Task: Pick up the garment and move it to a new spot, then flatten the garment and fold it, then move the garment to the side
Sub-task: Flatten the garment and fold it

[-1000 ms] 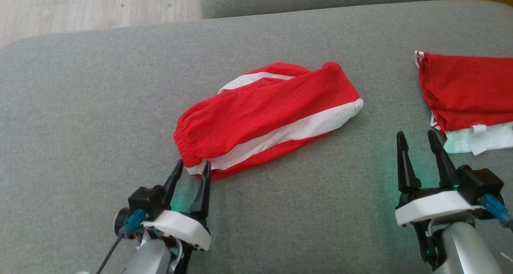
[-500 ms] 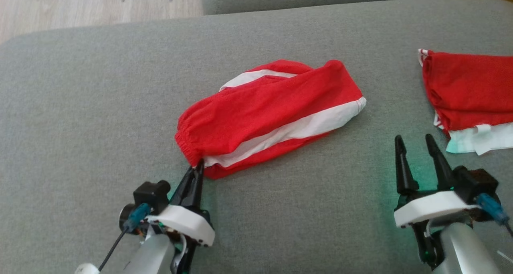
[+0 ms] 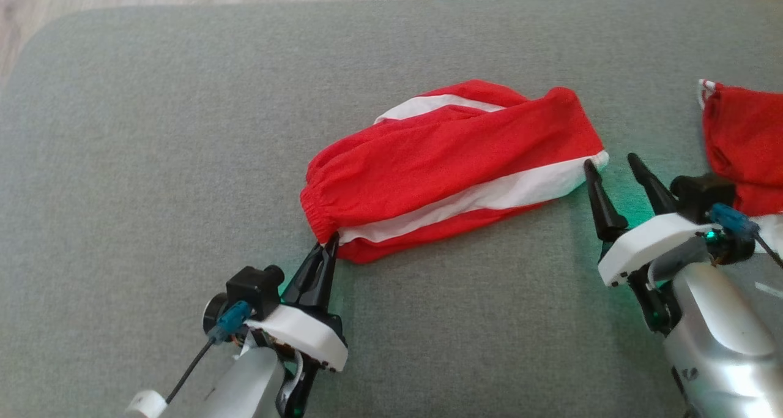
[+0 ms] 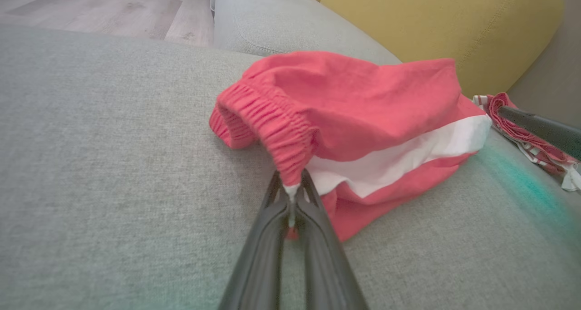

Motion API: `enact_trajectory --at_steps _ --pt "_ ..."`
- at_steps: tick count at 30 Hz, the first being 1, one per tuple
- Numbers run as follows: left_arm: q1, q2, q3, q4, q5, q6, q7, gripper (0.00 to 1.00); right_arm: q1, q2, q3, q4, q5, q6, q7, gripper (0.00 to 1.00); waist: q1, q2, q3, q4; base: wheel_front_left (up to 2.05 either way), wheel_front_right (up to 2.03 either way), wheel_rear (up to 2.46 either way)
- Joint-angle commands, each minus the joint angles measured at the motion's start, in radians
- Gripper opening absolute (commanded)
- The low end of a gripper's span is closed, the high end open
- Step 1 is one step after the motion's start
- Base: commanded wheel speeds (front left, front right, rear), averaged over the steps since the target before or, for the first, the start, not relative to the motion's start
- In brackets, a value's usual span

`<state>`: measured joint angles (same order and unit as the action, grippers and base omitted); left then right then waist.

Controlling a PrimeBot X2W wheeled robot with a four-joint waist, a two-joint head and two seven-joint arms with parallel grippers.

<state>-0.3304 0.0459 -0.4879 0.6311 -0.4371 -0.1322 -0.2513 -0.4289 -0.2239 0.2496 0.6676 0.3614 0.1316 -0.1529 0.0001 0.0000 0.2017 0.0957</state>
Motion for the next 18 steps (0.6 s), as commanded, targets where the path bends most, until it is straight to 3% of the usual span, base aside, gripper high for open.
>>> enact_trajectory --at_steps 1,18 --pt "-0.044 0.007 0.02 -0.028 -0.01 0.002 -0.01 0.0 -0.032 -0.021 0.033 -0.009 0.005 -0.001 -0.003 1.0 -0.0001 0.0 0.004 0.008 0.0 0.0 0.0" --pt "-0.06 0.013 -0.003 -0.035 -0.015 0.002 -0.01 0.0 -0.142 -0.087 0.26 0.146 0.172 -0.001 -0.05 1.0 -0.0001 0.0 0.021 0.018 0.0 0.0 0.0"
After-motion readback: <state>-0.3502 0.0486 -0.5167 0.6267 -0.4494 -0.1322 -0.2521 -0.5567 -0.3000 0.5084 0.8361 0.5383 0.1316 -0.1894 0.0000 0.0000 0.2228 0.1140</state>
